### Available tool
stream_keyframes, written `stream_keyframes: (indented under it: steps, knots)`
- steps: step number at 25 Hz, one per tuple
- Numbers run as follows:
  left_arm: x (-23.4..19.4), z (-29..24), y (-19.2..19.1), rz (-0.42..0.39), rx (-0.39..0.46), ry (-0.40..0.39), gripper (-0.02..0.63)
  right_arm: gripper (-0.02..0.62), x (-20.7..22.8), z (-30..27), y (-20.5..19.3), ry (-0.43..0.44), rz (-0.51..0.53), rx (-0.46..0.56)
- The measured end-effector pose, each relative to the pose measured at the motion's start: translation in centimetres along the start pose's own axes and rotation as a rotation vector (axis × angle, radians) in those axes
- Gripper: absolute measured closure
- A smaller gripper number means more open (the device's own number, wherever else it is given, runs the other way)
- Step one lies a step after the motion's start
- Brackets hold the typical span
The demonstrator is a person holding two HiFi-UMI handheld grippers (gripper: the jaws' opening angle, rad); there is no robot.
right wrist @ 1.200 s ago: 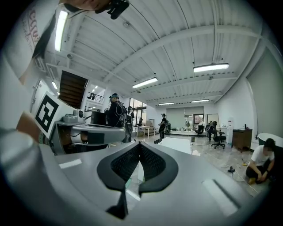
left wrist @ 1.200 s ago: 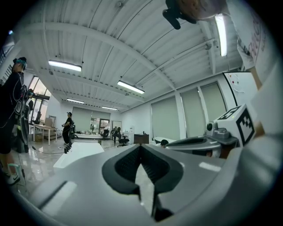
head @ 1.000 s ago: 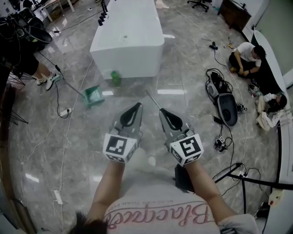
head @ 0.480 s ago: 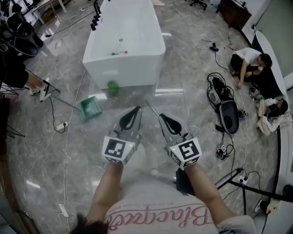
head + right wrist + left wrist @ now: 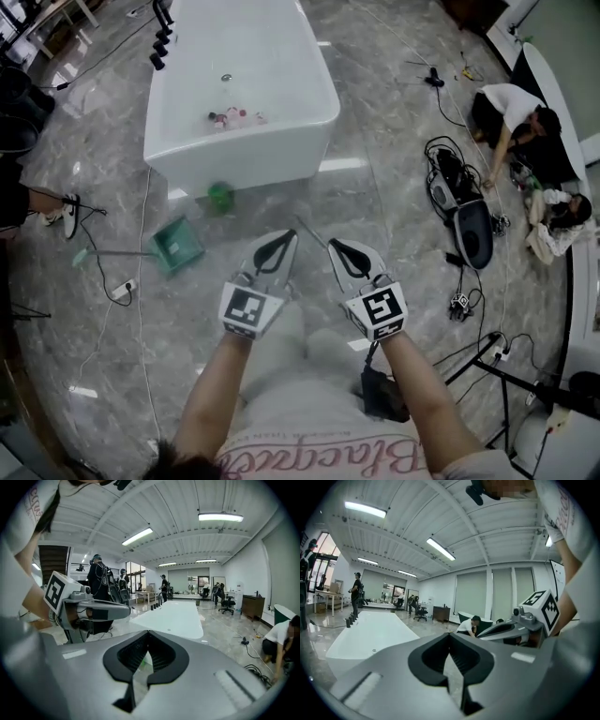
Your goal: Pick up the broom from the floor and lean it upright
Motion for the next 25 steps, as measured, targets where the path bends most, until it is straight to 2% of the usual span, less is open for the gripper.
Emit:
stream_keyframes:
  steps: [8, 15, 20, 25]
  knots:
    - [-2.9, -5.6, -6.2, 0.04, -0.132, -0.053, 0.607, 0.594, 3.6, -5.3, -6.9, -0.045, -0.143, -0.132]
    - [-2.2, -12.1, -16.6, 0.057, -0.279, -0.075, 0.607, 0.594, 8.6, -10.5, -16.4, -0.098, -0.232, -0.26]
    - [-1.8, -15.7, -25.6, 0.066, -0.341, -0.126, 0.607, 0.594, 9.6, -15.7, -25.5, -0.003, -0.167, -0.408]
    - [-3.2, -16.9, -33.7, 0.104, -0.359, -0.079, 0.607, 0.587, 9.9, -20.8, -35.5, 0.064, -0.143, -0.535]
Point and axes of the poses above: the fingertips, and each gripper's own axes: z backward along the fingers, x to its right, y out of its top, the point moved 8 cm from there along z, backward along the fingers, and after that the axes turned 6 degrees about y, right-handed, at the moved point
